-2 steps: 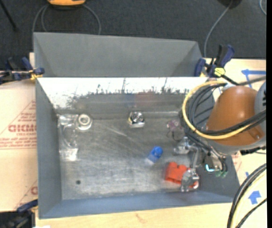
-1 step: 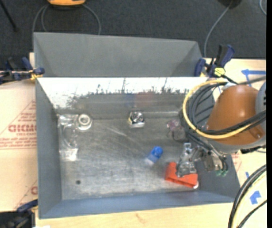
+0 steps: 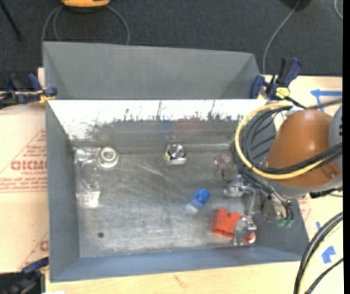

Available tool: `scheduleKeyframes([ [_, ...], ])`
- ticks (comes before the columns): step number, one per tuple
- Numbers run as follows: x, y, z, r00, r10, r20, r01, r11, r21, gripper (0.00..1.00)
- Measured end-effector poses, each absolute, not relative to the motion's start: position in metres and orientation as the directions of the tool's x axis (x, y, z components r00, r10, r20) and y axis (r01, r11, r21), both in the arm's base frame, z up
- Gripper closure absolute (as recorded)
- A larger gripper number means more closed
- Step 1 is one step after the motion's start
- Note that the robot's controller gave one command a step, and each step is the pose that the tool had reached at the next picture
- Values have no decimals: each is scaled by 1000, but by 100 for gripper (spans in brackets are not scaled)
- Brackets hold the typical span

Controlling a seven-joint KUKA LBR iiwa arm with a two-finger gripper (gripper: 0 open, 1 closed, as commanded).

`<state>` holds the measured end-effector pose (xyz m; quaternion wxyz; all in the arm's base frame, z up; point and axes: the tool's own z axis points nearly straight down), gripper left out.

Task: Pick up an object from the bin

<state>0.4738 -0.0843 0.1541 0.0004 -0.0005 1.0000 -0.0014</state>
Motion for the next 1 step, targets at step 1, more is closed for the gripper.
scheduleKeyframes([
  [1, 490, -112, 72, -999, -39, -10, -39, 999, -4, 0],
])
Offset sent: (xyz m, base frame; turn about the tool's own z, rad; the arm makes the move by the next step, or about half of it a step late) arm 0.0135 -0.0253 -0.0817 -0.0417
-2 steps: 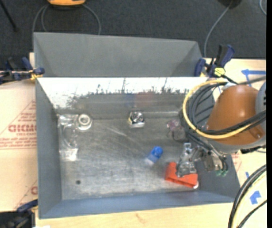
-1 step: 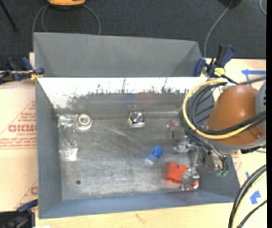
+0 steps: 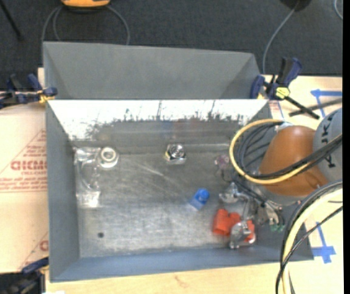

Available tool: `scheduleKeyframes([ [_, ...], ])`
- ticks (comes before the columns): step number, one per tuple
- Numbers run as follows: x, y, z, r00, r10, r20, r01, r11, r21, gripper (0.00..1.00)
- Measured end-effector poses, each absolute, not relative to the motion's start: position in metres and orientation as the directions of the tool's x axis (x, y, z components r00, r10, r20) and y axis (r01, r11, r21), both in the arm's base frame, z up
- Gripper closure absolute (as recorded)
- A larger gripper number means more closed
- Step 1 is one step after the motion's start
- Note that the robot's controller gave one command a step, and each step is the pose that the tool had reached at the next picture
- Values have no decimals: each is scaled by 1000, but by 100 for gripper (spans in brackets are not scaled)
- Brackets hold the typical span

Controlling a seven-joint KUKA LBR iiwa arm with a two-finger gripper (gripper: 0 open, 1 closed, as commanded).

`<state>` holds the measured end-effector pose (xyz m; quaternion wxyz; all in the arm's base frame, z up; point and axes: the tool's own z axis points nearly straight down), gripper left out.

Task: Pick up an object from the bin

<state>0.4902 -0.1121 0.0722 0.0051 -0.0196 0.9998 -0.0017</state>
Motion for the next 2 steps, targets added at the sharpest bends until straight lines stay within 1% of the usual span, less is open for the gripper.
scheduleKeyframes([
  [1, 493, -112, 77, -999, -43, -22, -43, 999, -7, 100],
  [2, 499, -130, 222, -998, -69, -11, -69, 998, -6, 100],
])
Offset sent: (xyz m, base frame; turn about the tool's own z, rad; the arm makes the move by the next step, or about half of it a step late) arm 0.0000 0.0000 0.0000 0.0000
